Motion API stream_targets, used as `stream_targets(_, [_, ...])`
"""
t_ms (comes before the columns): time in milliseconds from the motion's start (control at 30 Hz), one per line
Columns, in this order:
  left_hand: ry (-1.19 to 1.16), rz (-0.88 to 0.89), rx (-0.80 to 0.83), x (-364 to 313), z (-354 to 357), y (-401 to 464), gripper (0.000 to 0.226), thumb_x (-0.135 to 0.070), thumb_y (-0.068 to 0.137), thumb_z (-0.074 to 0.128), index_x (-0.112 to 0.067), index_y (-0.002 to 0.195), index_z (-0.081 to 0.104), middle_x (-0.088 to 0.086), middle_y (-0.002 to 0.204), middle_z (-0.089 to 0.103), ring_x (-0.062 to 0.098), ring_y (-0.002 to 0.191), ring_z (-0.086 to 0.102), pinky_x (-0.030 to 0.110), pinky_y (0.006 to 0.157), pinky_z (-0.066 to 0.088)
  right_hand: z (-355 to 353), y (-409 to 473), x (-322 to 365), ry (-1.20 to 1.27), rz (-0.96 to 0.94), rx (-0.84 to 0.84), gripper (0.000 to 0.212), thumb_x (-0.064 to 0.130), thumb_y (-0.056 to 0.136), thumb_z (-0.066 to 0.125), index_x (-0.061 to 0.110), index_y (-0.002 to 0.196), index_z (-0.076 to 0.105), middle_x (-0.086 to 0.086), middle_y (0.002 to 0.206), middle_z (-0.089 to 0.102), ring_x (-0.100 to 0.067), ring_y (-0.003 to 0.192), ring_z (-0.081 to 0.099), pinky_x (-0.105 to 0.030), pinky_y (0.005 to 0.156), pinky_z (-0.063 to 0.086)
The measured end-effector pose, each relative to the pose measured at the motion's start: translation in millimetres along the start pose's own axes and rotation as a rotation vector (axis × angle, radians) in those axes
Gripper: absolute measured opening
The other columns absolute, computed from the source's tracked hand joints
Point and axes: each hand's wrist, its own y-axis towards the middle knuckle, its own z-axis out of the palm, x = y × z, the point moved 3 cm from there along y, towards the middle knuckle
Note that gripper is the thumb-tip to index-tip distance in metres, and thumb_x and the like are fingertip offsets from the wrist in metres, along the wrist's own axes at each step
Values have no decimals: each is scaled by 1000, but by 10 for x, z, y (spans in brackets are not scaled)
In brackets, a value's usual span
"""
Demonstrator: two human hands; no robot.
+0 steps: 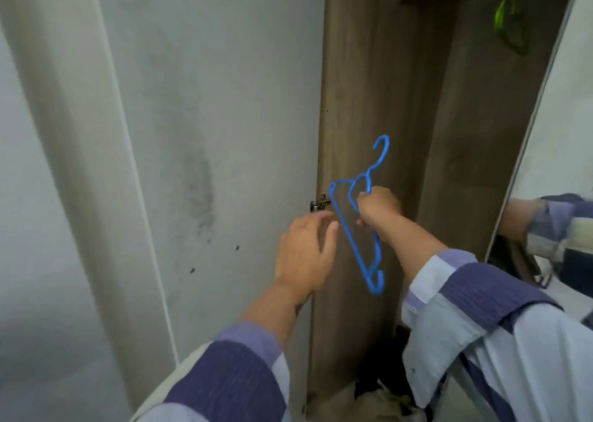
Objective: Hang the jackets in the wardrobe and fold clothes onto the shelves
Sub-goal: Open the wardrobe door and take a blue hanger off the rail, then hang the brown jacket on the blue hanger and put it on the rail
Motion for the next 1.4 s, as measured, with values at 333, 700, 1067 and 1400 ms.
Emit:
stream_targets(333, [420,-134,90,135,-864,-549,48,-31,103,23,-20,150,22,-5,157,22,13,147,11,47,117,3,-249,-1559,228,-106,-445,281,15,15,97,49,17,104,62,-1,102,61,-15,93,55,-25,80,39])
stream_targets(700, [715,-220,31,564,-2360,-1935,29,-27,104,25,-17,108,53,-2,107,61,22,102,51,32,83,29,898,-3019,984,21,-584,305,43,50,95,43,19,65,44,4,60,48,-14,57,47,-34,59,39])
stream_targets(1067, [852,-472,-24,1099,-3641,-2807,34,-34,102,25,-20,92,54,-4,87,59,18,84,53,35,75,42,2097,-4018,1736,61,-739,467,50,58,95,35,20,61,33,6,57,41,-14,54,39,-28,50,26])
stream_targets(1400, [654,-883,-232,2044,-4059,-2618,42,-35,101,28,-14,95,64,3,94,65,19,84,59,33,73,45,3221,-3973,2048,61,-829,586,53,58,95,35,19,59,32,4,54,38,-13,50,36,-27,48,28])
